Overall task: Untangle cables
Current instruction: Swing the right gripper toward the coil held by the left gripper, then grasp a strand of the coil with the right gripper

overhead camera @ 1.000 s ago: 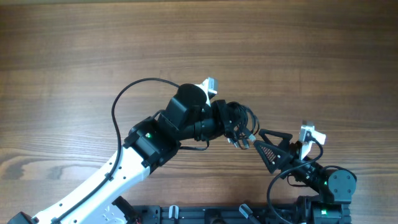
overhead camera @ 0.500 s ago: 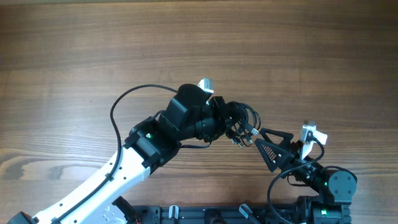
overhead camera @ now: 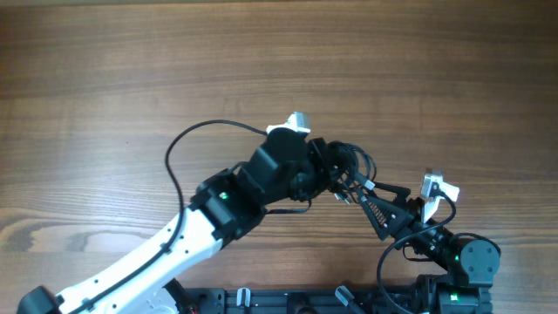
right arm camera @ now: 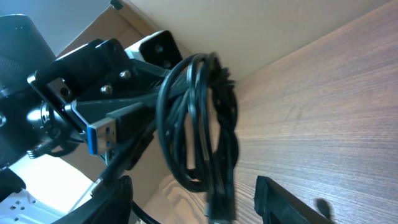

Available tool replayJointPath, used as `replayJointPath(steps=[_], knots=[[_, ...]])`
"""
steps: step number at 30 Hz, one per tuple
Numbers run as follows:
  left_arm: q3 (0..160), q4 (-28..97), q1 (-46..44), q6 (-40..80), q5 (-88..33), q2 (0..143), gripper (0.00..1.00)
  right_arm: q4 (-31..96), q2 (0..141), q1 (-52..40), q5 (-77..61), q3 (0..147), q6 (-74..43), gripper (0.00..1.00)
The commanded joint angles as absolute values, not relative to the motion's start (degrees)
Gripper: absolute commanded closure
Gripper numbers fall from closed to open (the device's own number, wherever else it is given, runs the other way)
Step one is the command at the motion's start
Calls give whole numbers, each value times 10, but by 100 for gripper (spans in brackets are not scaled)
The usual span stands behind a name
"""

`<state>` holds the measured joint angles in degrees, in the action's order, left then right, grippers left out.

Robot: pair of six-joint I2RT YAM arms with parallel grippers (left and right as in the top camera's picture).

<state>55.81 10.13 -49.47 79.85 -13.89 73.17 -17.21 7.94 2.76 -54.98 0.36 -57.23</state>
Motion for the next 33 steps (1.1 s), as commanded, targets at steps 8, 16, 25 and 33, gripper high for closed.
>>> replayJointPath(steps=[8,16,25,33], knots=[[560,79,-503,849,-128,766,96,-180,82,24,-496,3,-584,83],[560,27,-490,849,-130,766,96,-215,100,24,-486,4,-503,84],[560,31,-387,844,-196,764,96,-219,277,25,-474,104,-395,30],[560,65,-322,843,-238,764,96,-202,535,25,-585,248,-313,0]])
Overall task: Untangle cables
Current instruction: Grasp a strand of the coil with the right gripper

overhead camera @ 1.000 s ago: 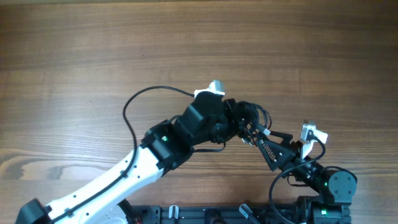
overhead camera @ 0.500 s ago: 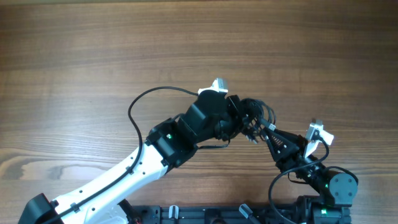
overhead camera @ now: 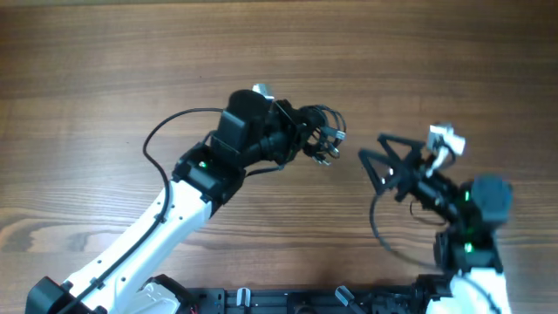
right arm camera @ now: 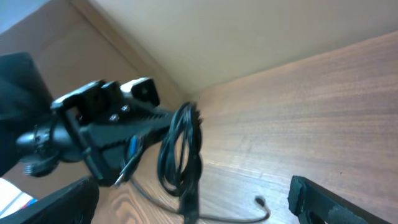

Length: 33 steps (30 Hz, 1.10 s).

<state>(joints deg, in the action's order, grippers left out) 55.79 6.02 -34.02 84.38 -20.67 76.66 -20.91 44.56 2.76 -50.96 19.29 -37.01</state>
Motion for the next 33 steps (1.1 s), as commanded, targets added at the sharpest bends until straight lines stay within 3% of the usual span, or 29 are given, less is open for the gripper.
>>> replayJointPath(steps=[1,6,11,13,23,28,29,30,33], knots=[[560,70,-317,843,-238,764,96,-200,565,25,-604,263,-313,0],[560,85,-304,843,-240,764,96,-203,678,25,-758,304,-317,0],[560,87,-295,848,-243,764,96,-181,727,10,-788,296,-306,5],[560,87,-293,860,-254,764,96,-180,728,-18,-751,286,-285,15],[560,131,-293,862,-320,764,96,-267,728,-132,-554,285,-286,25],[560,205,-282,850,-320,764,96,-256,728,-119,-572,285,-284,22],[560,216,-270,820,-326,761,96,-249,728,-114,-588,285,-283,15],[560,221,-256,789,-336,760,96,-238,728,-106,-606,285,-283,1],[560,239,-201,701,-407,747,96,-193,724,-72,-664,285,-281,0]])
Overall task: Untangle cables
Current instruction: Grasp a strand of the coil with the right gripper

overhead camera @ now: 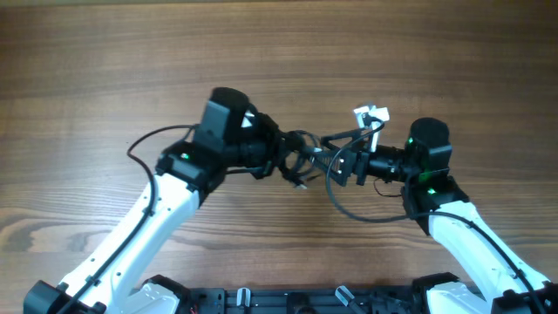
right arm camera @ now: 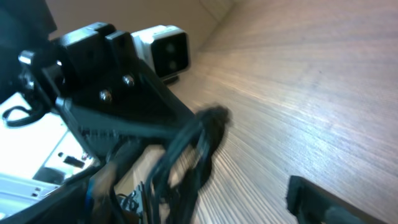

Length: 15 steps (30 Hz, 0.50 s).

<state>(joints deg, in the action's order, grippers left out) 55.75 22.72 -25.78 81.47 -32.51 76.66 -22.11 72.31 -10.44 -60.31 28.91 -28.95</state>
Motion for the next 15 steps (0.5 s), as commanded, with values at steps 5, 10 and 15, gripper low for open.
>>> replayJointPath(steps=[5,10,15], knots=[[560,299,-110,620,-463,726,96,-125,695,-3,-724,285,-235,0],[560,328,-100,602,-464,723,96,-171,685,-40,-654,285,-254,0],[560,316,-121,665,-465,723,96,-230,700,-157,-503,285,-292,15]])
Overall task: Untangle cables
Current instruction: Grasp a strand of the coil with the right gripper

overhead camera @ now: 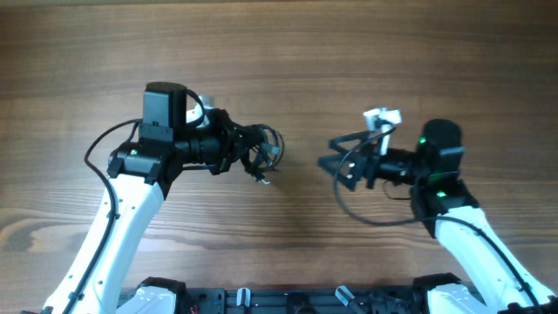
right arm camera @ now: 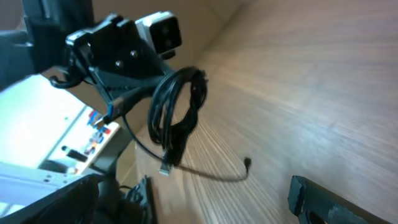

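A bundle of black cables (overhead camera: 264,150) hangs coiled from my left gripper (overhead camera: 250,152), which is shut on it left of the table's middle. In the right wrist view the coil (right arm camera: 177,112) dangles off the left gripper (right arm camera: 146,87). A plug end (right arm camera: 165,167) hangs low, and a thin loose tail (right arm camera: 247,163) lies on the wood. My right gripper (overhead camera: 335,164) stands open and empty a short way to the right, facing the bundle. Its fingers (right arm camera: 314,200) frame the bottom of the right wrist view.
The wooden table (overhead camera: 279,52) stretches wide behind both arms. A black lead (overhead camera: 370,214) loops beside the right arm. A dark rail (overhead camera: 288,301) runs along the front edge.
The grippers were nearly touching at the table's middle, with the bundle at the right gripper's fingers. Now the left gripper has moved left with the bundle, and the open right gripper sits apart from it.
The left gripper first held the bundle at the front right, close against the open right gripper. Then the two were apart, the bundle at mid-table. Then they met again at the centre. Now they are apart again, the bundle still coiled in the left gripper.
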Available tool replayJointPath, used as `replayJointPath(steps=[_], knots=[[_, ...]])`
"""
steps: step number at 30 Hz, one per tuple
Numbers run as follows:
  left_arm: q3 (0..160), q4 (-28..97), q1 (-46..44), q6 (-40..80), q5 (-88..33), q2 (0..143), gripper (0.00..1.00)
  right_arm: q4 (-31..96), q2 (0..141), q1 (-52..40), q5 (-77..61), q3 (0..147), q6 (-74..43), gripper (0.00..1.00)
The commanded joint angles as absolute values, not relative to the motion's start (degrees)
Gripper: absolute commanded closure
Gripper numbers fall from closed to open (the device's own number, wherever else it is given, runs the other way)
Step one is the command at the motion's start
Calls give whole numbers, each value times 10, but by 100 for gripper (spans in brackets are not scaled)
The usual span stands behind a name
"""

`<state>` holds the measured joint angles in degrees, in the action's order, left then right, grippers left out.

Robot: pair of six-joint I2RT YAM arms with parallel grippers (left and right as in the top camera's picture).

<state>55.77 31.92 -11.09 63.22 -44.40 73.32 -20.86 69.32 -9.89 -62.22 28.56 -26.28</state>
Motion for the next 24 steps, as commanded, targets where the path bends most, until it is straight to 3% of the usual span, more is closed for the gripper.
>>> replayJointPath(steps=[1,7,19,21,24], knots=[[560,316,-121,669,-465,723,96,-230,700,-163,-476,285,-310,20],[560,315,-124,670,-464,723,96,-286,700,-199,-444,285,-422,27],[560,308,-148,706,-464,723,96,-303,718,-324,-295,285,-468,34],[560,293,-154,712,-464,723,96,-309,725,-334,-291,285,-471,45],[560,280,-164,712,-465,723,96,-310,729,-335,-287,285,-471,71]])
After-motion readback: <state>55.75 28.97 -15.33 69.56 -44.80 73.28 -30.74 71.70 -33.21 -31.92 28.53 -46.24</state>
